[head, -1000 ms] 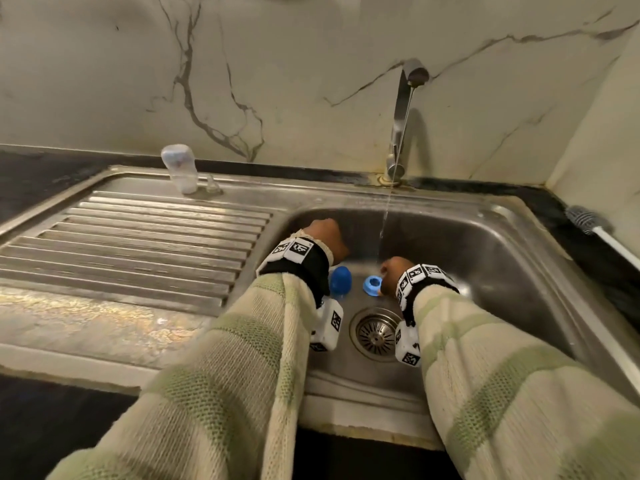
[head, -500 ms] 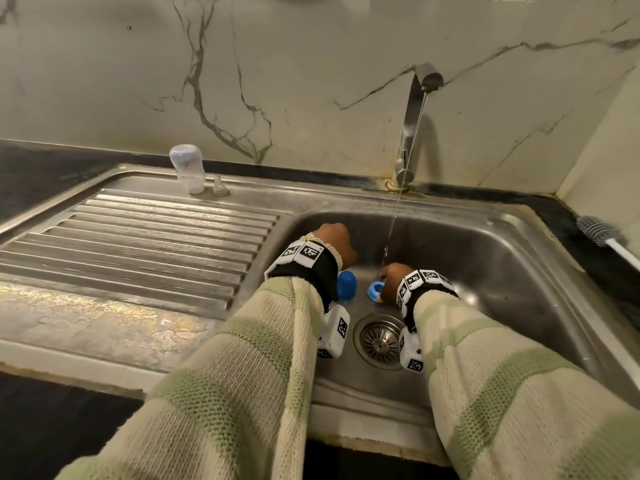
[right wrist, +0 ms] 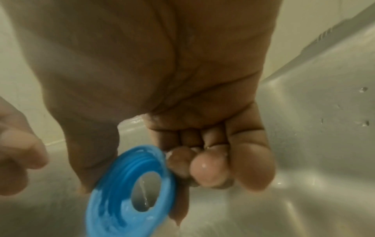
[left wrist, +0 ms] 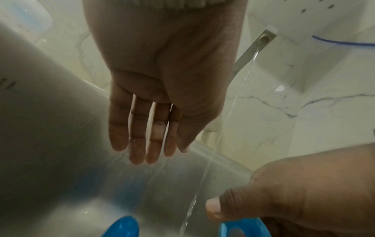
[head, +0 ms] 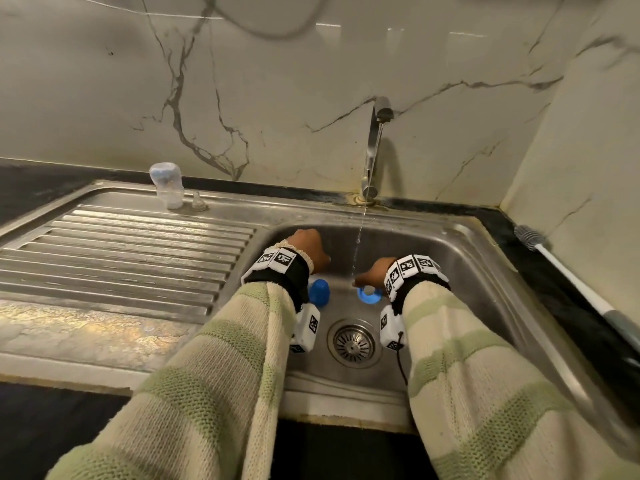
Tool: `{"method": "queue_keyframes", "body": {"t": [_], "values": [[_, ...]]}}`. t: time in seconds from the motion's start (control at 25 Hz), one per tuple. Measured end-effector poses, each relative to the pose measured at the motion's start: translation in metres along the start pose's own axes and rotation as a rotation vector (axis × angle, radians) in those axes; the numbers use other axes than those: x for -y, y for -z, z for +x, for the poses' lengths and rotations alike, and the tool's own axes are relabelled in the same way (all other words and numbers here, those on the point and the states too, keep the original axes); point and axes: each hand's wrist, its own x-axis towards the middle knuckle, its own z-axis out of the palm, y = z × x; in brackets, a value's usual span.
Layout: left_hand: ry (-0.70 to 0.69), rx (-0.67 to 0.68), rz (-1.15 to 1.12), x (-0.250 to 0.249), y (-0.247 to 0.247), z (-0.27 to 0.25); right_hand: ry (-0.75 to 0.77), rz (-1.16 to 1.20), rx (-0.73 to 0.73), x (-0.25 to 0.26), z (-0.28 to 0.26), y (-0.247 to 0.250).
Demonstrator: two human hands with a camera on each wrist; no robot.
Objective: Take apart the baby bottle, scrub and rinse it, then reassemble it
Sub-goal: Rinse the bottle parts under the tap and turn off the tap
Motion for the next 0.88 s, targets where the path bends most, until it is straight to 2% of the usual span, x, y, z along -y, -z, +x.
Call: {"method": "queue_keyframes", "body": {"t": [0.2,0.36,0.48,0.56,0.72,0.88], "values": [[-0.051,-0.136,-0.025,-0.016,0.031,-0.022,0.079,0.078,-0.069,0.002,-0.026,0.007],[-0.102,-0.205,-0.186,-0.021,0.054,-0.034,0.230,0.316,-0.144,-0.001,-0.045,0.015],[-0.126,-0.296,-0.268,-0.025,0.049,-0.044,0.270,0.358,-0.248,-0.004,-0.051,0.018],[-0.105,-0.261,-0.296,-0.025,0.029,-0.045,0.258,0.364,-0.273,-0.003,-0.049,0.015],[-0.066,-0.106,-0.297,-0.022,-0.007,-0.032,0.240,0.394,-0.286,0.004,-0.037,0.011],[-0.183,-0.076,-0.350,-0.031,-0.012,-0.019,0.220,0.568,-0.328,0.006,-0.017,0.013]]}}
